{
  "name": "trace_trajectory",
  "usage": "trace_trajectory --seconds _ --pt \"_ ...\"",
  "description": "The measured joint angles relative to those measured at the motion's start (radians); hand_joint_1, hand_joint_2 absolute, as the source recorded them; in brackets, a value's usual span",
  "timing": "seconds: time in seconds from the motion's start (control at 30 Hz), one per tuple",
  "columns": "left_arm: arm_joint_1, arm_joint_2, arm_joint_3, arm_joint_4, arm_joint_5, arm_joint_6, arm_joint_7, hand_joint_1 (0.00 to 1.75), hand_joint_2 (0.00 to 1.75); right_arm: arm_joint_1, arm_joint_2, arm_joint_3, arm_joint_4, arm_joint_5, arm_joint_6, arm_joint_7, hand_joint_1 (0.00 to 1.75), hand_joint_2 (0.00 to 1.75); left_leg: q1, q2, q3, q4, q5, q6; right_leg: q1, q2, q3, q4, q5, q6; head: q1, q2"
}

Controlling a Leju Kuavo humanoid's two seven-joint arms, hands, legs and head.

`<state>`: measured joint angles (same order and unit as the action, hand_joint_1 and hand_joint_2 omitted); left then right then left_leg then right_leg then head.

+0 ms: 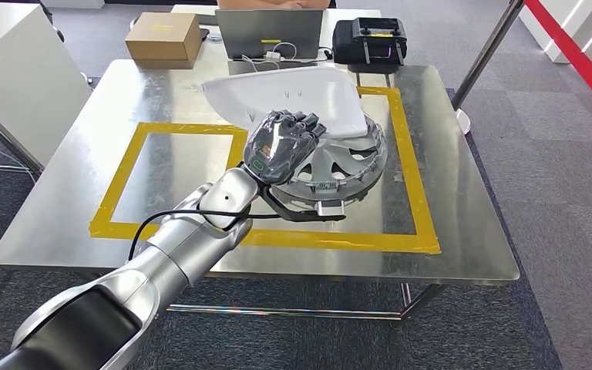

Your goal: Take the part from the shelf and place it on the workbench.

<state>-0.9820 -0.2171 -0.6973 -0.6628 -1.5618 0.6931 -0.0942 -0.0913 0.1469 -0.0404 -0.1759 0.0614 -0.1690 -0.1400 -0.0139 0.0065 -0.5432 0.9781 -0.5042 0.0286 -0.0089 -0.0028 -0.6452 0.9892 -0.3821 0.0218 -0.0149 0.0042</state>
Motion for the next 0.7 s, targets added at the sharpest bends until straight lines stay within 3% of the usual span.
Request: trace_trajectory --seconds 0.7 --pt "0.0 0.0 0.0 0.0 0.0 0.0 0.0 1.75 1.75 0.0 0.0 0.0 0.0 0.0 0.0 0.0 0.0 0.0 0.0 0.0 0.0 0.0 0.0 0.0 0.0 0.0 0.0 0.001 0.0 0.0 0.0 0.0"
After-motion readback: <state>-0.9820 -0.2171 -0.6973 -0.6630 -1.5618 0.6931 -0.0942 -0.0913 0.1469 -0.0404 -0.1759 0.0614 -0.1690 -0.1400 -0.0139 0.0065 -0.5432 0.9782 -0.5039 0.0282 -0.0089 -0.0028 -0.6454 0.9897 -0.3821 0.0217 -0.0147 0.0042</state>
